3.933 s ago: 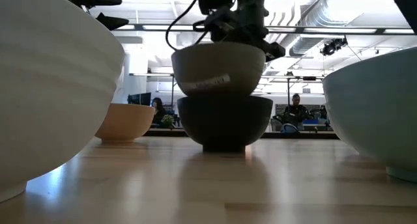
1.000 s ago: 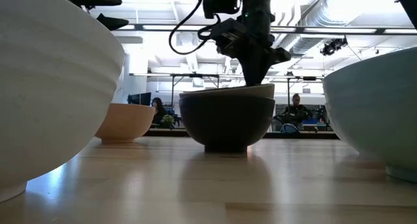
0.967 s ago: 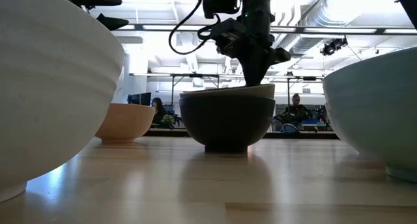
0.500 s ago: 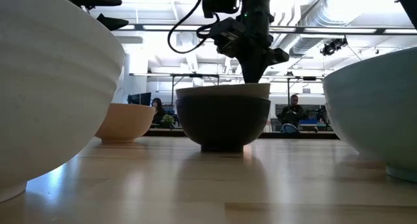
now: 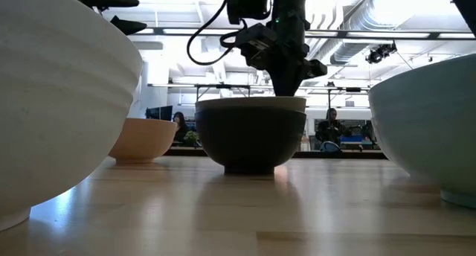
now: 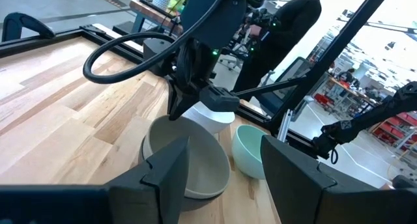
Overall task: Nest bowls inside each other
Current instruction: Stack the gray bowl on the black bowl
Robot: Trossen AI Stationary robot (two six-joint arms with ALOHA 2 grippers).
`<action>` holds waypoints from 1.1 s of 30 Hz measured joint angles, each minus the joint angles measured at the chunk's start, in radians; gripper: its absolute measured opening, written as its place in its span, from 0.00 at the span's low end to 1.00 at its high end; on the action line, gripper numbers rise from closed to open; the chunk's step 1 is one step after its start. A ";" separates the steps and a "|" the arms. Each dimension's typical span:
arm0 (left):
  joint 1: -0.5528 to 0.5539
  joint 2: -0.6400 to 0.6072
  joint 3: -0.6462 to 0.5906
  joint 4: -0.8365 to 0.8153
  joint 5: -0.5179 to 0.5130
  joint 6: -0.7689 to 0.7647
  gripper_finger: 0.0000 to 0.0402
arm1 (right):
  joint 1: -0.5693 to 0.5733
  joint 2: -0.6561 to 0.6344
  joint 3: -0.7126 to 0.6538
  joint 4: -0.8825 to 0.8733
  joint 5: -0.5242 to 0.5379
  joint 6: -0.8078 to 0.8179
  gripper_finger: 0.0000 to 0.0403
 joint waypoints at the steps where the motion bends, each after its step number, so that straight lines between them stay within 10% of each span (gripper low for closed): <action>1: 0.000 0.000 0.000 0.000 0.000 0.000 0.45 | 0.000 0.000 0.000 0.000 0.000 0.000 0.00; 26: 0.000 0.000 0.000 -0.003 0.000 -0.008 0.45 | 0.002 0.019 -0.002 0.018 0.003 0.004 0.00; 33: 0.000 0.000 0.000 -0.003 0.000 -0.008 0.45 | 0.002 0.016 -0.002 0.018 0.004 0.011 0.14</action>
